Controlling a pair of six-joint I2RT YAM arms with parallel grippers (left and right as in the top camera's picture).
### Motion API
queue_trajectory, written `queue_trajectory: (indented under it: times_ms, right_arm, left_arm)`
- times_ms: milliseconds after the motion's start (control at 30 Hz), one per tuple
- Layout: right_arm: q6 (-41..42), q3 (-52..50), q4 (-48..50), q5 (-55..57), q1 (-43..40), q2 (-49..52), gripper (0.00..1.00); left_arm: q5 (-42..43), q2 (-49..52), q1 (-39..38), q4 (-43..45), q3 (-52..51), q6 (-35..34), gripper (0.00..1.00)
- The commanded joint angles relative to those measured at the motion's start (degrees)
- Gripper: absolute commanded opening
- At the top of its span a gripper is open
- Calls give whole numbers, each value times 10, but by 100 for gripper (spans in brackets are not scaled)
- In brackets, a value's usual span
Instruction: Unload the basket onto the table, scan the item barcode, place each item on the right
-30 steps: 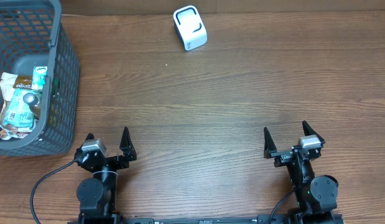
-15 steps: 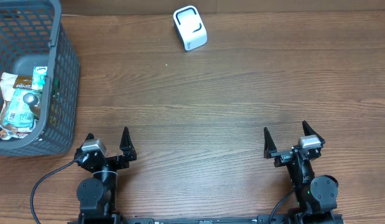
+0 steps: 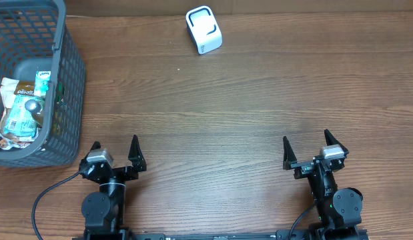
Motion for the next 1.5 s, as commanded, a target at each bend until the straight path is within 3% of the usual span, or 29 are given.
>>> queue_trajectory:
  times_ms: [0,500,633,967,1167,1467]
  right_arm:
    - [-2,-6,1,5,-2,-4,100]
    - [-2,-6,1,5,-2,-4,100]
    - [-2,-6,1,5,-2,-4,100]
    - [-2,-6,1,5,-2,-4,100]
    - [-2,-6,1,5,-2,-4,100]
    - [-2,-6,1,5,-2,-4,100]
  left_arm:
    - [75,0,3,32,35,13,100]
    - [128,0,3,21,329,12,100]
    - [170,0,3,-21,392,13,100]
    - [171,42,3,-139,529,13,100]
    - [202,175,3,-288,678,13,100]
    - [261,431,3,-599,945,57,100]
